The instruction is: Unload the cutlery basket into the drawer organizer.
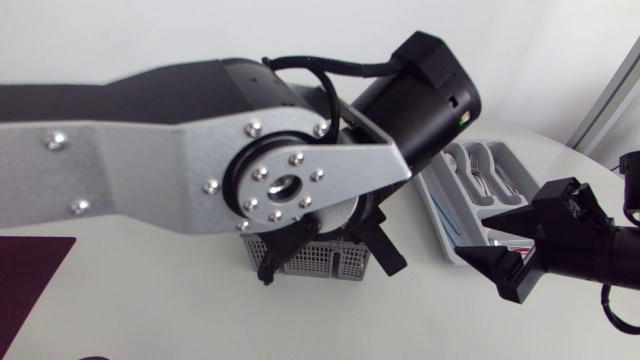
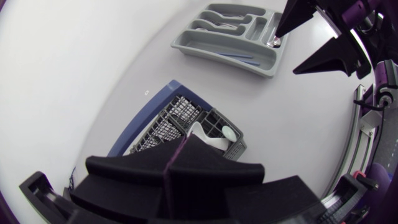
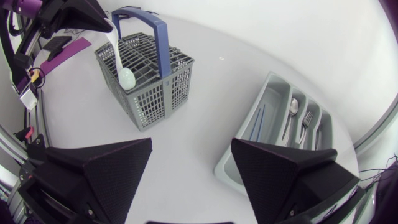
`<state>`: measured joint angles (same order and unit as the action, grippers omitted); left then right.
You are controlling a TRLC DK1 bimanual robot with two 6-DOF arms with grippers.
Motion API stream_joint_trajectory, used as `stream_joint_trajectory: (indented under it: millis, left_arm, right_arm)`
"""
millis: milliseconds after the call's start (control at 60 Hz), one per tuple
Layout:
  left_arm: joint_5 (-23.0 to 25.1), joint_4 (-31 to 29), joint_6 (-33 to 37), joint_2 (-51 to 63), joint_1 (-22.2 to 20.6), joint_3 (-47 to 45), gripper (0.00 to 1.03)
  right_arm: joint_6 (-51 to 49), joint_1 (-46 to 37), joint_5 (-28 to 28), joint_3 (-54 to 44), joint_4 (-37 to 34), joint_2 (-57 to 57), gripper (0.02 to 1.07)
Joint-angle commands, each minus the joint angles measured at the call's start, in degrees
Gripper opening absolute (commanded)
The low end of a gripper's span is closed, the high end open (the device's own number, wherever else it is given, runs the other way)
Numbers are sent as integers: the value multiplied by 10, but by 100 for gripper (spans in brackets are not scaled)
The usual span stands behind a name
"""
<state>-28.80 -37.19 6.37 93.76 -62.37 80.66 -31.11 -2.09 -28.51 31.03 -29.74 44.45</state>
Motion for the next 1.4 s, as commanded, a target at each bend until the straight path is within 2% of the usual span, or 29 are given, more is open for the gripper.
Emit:
stream_joint_trajectory:
  millis: [0,283,650,900,1133,1383]
  left_arm:
    - [-9,7,-15,15,10,-9,12]
    - [-29,5,-60,18,26,4,16]
    - [-75,-3,-61,36,17,18,16]
    - [-87,-10,-62,55,15,36,16]
    - [-114,-21,-61,55,18,52,16]
    - [-116,-44,-62,62,23,91,16]
  right_arm:
    - [7,21,-1,-25,4,-11,94]
    - [-9,117,1,-50,30,-18,97]
    - [9,150,3,-41,74,24,97]
    - [21,217,2,-51,152,67,97]
    - [29,227,-4,-53,201,110,97]
    - [20,227,-10,-55,225,136,97]
